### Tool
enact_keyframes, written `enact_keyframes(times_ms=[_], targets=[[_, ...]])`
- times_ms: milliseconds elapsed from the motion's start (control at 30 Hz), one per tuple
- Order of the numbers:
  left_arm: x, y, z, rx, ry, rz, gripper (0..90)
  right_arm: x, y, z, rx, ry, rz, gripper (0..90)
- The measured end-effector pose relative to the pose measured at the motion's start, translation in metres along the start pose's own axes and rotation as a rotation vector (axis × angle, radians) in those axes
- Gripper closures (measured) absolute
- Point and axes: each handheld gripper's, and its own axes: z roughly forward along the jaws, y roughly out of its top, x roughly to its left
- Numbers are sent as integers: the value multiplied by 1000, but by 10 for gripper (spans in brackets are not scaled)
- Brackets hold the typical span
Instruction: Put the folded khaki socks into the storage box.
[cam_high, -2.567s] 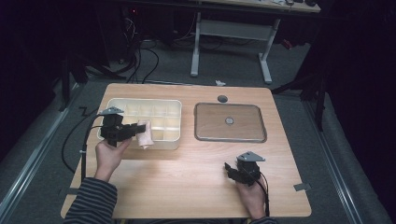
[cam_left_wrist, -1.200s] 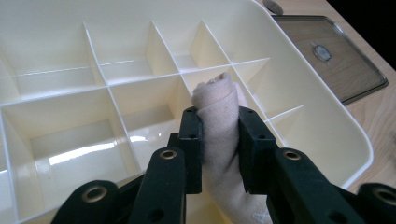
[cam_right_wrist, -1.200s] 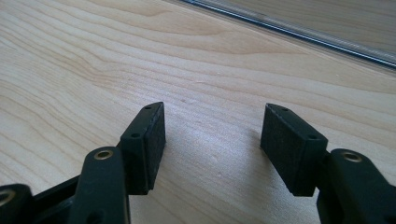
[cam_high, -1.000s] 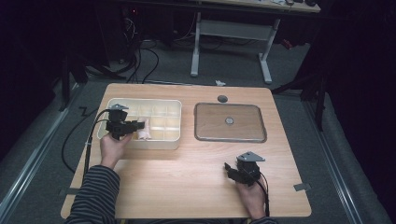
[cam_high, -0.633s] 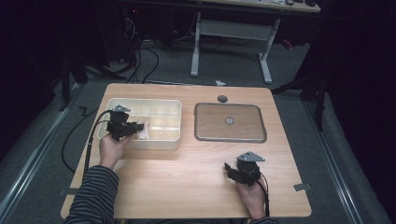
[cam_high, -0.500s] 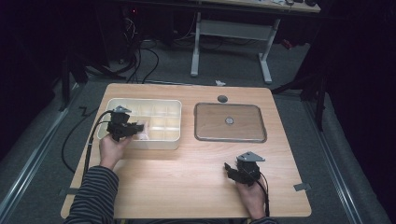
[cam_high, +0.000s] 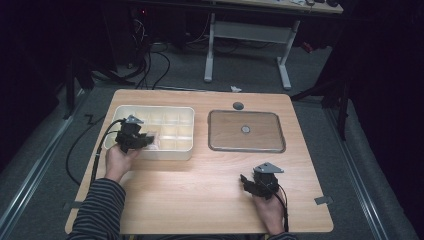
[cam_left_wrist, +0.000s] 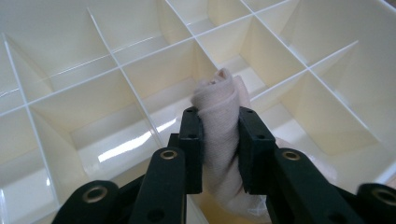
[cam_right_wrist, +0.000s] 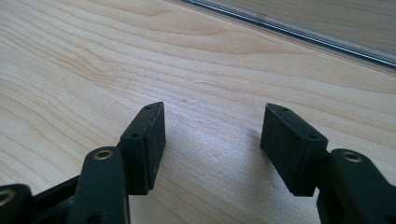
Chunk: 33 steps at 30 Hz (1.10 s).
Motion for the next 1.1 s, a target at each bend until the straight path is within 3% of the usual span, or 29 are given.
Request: enact_keyframes(times_ms=[200,500,633,833,900,1100], targets=[[-2,-1,1,15,3,24,743,0,0,0,0,0,-1,403],[-2,0,2,37,-1,10,744,0,0,0,0,0,-1,403],[-5,0,2,60,7,38,745,0,0,0,-2,1,-3,403],[-5,1,2,71,4,38,747,0,0,0,-1,1,-4,403],[-5,1,2,81,-5,26,747,0,0,0,-1,1,-3,403],[-6,5,5,137,-8,44,748,0,0,0,-1,1,-3,403]])
